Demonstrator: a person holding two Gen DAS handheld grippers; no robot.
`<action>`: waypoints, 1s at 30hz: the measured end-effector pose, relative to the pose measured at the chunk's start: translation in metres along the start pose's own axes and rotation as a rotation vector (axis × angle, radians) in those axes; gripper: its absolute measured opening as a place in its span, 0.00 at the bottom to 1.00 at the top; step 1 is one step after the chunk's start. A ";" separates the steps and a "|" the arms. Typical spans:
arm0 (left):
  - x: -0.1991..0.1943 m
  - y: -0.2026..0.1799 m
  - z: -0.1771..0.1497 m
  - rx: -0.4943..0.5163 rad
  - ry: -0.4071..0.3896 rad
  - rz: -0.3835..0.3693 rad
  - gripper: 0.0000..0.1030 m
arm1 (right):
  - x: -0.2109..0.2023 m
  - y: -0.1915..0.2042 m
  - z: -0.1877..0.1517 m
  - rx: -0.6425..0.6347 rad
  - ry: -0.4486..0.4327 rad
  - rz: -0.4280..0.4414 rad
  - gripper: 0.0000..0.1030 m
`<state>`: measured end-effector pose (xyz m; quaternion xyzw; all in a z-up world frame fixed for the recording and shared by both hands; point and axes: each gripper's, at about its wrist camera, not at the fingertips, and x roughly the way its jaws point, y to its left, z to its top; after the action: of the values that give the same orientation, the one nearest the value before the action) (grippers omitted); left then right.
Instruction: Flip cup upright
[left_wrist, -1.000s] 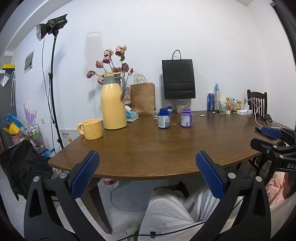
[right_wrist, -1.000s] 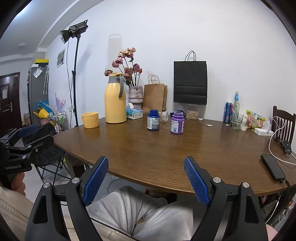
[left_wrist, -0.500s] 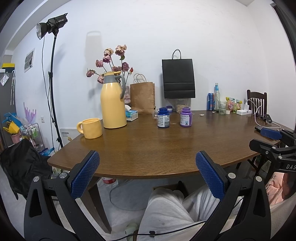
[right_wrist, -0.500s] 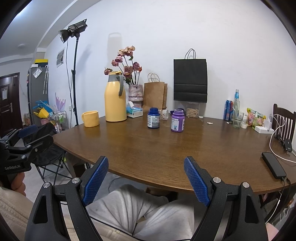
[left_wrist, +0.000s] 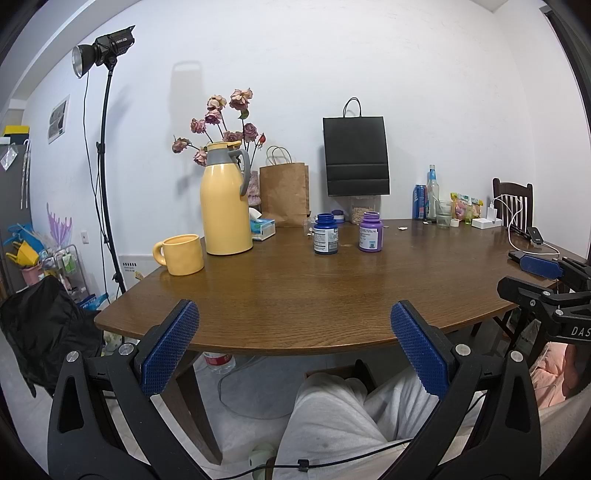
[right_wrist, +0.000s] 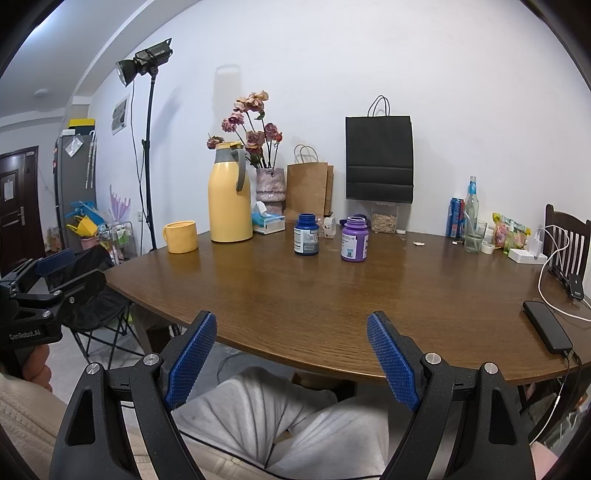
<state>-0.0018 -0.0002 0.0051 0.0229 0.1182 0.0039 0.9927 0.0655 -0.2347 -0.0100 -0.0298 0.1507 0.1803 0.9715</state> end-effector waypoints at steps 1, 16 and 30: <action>0.000 0.000 0.000 0.000 0.000 0.001 1.00 | 0.000 -0.001 0.000 0.001 0.001 0.000 0.85; 0.000 -0.001 -0.003 0.003 0.002 -0.006 1.00 | 0.001 -0.003 -0.001 0.018 0.010 0.006 0.85; 0.116 -0.003 0.074 -0.096 0.025 -0.211 1.00 | 0.099 -0.046 0.089 -0.006 -0.001 0.020 0.85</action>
<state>0.1282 -0.0050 0.0493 -0.0373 0.1320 -0.0948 0.9860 0.1955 -0.2335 0.0447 -0.0311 0.1498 0.1904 0.9697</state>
